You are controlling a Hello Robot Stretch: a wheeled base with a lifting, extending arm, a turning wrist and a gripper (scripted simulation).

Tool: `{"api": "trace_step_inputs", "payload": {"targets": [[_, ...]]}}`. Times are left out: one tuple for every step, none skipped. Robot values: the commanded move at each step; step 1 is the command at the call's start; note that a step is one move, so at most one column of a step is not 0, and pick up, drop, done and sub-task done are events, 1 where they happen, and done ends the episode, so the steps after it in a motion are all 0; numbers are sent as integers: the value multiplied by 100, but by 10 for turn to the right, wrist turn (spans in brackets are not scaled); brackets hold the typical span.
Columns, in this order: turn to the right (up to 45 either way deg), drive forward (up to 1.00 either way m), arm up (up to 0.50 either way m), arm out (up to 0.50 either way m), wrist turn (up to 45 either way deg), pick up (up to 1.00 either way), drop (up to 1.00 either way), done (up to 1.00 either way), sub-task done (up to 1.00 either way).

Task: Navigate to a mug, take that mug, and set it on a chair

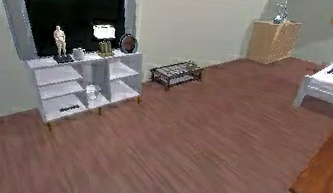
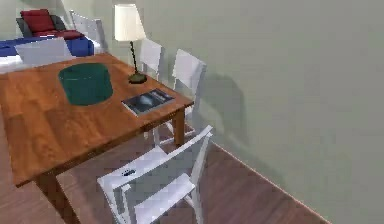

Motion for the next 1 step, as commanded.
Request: {"api": "trace_step_inputs", "payload": {"targets": [[-420,0,0,0,0,0,0,0,0]]}}
